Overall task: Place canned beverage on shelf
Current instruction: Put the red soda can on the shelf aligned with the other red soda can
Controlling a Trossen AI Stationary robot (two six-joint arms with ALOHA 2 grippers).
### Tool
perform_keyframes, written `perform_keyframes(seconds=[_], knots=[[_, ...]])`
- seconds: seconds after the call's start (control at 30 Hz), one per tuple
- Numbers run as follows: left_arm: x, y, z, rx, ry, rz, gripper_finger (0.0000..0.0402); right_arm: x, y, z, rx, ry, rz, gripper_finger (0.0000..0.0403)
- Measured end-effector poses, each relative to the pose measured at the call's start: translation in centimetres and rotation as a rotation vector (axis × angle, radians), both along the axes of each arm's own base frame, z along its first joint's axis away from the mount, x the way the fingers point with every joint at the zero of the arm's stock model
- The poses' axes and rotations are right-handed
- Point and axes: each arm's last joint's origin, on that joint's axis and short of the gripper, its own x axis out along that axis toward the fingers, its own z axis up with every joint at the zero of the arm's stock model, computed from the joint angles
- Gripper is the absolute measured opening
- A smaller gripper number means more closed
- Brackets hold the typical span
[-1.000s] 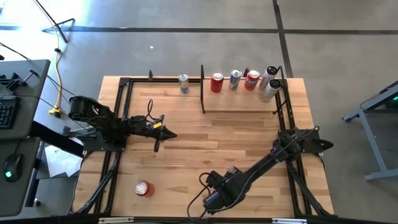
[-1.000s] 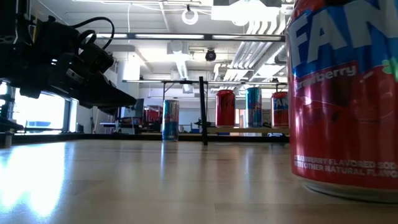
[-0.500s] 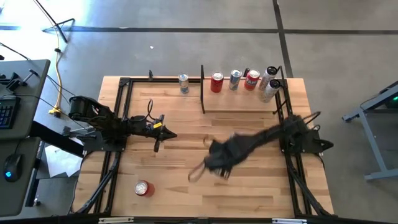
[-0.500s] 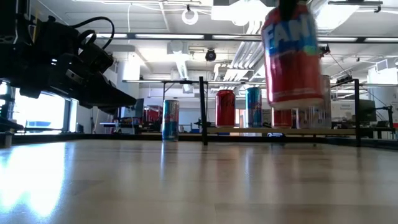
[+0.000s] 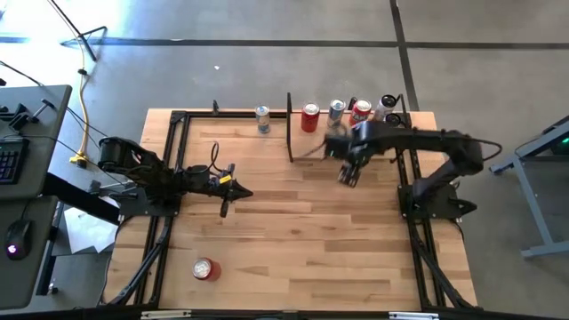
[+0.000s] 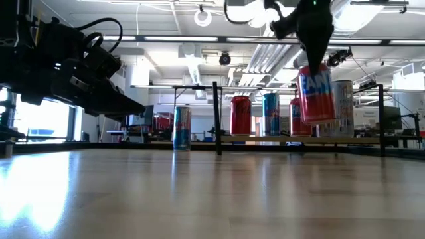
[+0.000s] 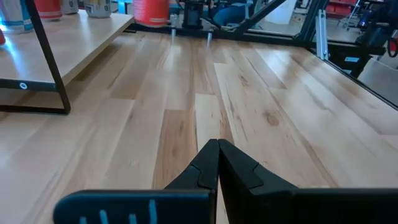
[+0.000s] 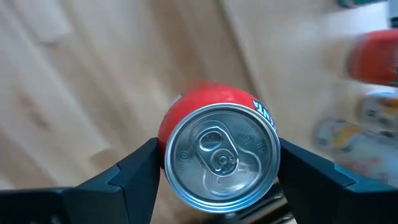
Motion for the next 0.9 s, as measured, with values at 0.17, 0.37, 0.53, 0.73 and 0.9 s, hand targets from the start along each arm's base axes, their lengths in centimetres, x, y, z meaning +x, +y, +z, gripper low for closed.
perform_keyframes(seconds=[0.17, 0.37, 0.53, 0.73, 0.9], knots=[[0.0, 0.1, 0.0, 0.009, 0.0, 0.03, 0.0, -3.2, -5.6, -0.1, -0.006, -0.006, -0.063, 0.0266], [0.0, 0.1, 0.0, 0.052, -0.004, 0.028, 0.0, -5.9, -11.1, -0.6, 0.005, -0.065, -0.151, 0.0266], [0.0, 0.1, 0.0, 0.055, -0.006, 0.032, 0.0, -7.3, -13.6, -1.2, 0.019, -0.122, -0.214, 0.0266], [0.0, 0.2, 0.1, 0.063, -0.007, 0.037, 0.0, -7.7, -14.4, -1.5, 0.016, -0.15, -0.236, 0.0266], [0.0, 0.2, 0.1, 0.068, -0.007, 0.055, 0.0, -7.4, -14.9, -2.2, 0.043, -0.141, -0.25, 0.0266]])
